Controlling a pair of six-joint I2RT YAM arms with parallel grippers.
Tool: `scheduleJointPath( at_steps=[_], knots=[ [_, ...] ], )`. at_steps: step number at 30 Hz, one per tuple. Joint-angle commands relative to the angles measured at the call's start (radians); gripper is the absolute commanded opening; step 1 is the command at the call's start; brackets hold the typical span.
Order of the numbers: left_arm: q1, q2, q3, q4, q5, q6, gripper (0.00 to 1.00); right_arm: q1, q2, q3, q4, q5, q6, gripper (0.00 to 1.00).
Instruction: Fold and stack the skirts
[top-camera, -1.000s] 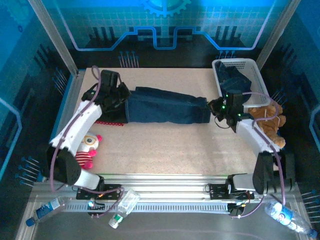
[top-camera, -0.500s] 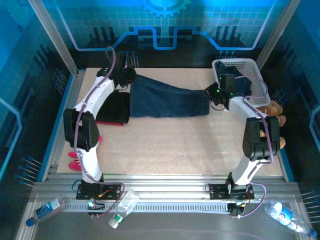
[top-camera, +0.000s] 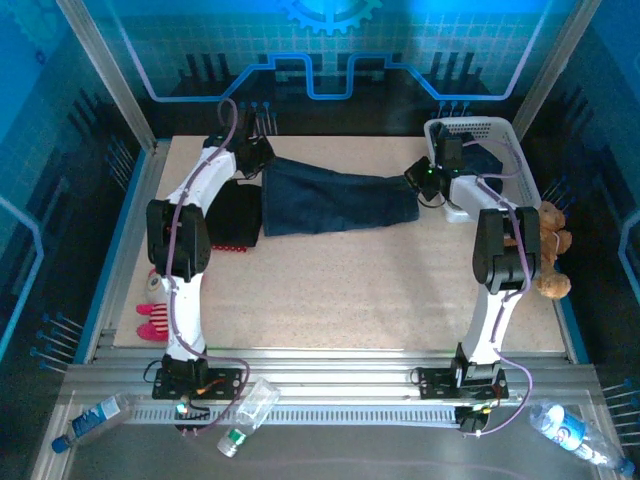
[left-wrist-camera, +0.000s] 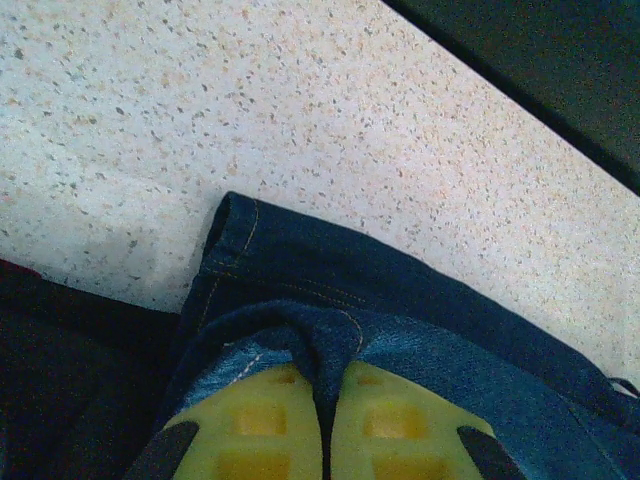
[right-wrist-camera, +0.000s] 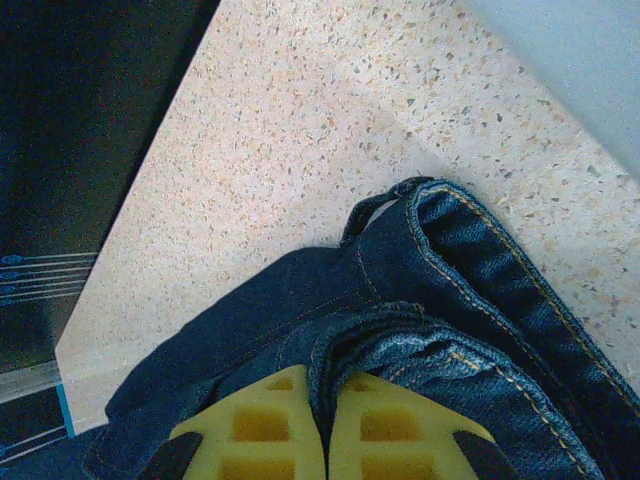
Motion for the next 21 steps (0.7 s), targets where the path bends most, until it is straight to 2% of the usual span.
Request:
scheduleJointPath(
  at_steps=[1,7,14,17,21],
  knots=[
    [0.010,-0.072,-0.108,0.015,0.075,-0.053,0.00,-0.016,-0.061,-0.041,-0.003,-0.024,-0.024,0.00],
    [0.003,-0.401,-0.499,0.182,0.099,-0.131,0.00,-0.014,-0.360,-0.308,0.016,0.015,-0.048,0.00],
    [-0.026,-0.737,-0.812,0.175,0.055,-0.195,0.00,-0.008,-0.737,-0.643,-0.078,0.082,-0.030,0.00],
    [-0.027,-0.869,-0.899,0.131,0.035,-0.211,0.00,-0.001,-0.882,-0.717,-0.136,0.090,-0.044,0.00],
    [-0.029,-0.986,-0.996,0.103,0.088,-0.240,0.00,0.015,-1.056,-0.783,-0.243,0.127,-0.039,0.00]
  ],
)
